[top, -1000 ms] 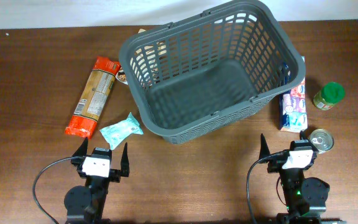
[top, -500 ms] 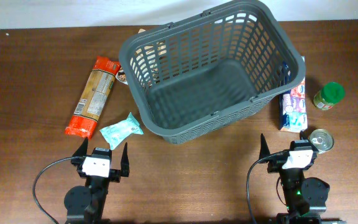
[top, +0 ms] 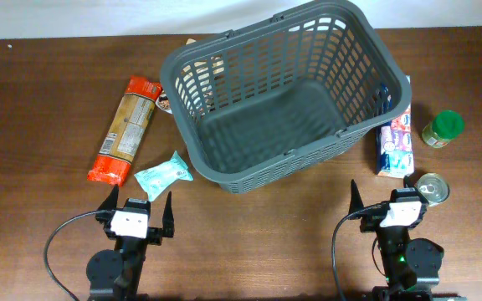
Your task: Pack container
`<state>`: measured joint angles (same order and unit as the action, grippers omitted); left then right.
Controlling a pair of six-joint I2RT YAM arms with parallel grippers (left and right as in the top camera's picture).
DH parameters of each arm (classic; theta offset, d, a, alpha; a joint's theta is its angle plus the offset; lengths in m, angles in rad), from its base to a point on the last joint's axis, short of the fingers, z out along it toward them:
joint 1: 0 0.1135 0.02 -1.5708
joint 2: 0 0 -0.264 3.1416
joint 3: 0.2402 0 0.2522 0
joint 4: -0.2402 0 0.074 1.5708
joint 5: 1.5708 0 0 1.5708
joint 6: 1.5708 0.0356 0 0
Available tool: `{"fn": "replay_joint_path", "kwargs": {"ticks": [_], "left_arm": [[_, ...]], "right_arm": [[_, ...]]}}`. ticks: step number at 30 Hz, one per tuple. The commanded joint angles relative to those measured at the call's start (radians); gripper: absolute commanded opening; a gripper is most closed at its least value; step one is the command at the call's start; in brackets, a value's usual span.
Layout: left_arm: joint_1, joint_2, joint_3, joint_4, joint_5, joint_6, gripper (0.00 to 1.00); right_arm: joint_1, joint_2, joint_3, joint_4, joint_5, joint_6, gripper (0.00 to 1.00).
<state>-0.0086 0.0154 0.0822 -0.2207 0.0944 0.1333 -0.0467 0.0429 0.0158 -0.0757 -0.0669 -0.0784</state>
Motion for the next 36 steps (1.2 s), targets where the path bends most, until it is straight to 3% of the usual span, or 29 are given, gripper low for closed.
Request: {"fn": "replay_joint_path", "kwargs": {"ticks": [1, 25, 28, 36], "left_arm": [[-0.003, -0.01, -0.013, 0.001, 0.003, -0.006, 0.99], [-0.003, -0.01, -0.013, 0.001, 0.001, -0.005, 0.99], [-0.003, -0.01, -0.013, 0.0, -0.094, -0.005, 0.99], [-0.004, -0.01, -0.013, 0.035, -0.102, -0.005, 0.99]], "right_arm": [[0.007, -0.008, -0.008, -0.002, 0.016, 0.0, 0.99], [0.007, -0.008, -0.008, -0.002, 0.016, 0.0, 0.99], [0.007, -0.008, -0.008, -0.002, 0.016, 0.0, 0.99], [0.007, -0.008, -0.008, -0.001, 0.015, 0.001, 0.99]]}}
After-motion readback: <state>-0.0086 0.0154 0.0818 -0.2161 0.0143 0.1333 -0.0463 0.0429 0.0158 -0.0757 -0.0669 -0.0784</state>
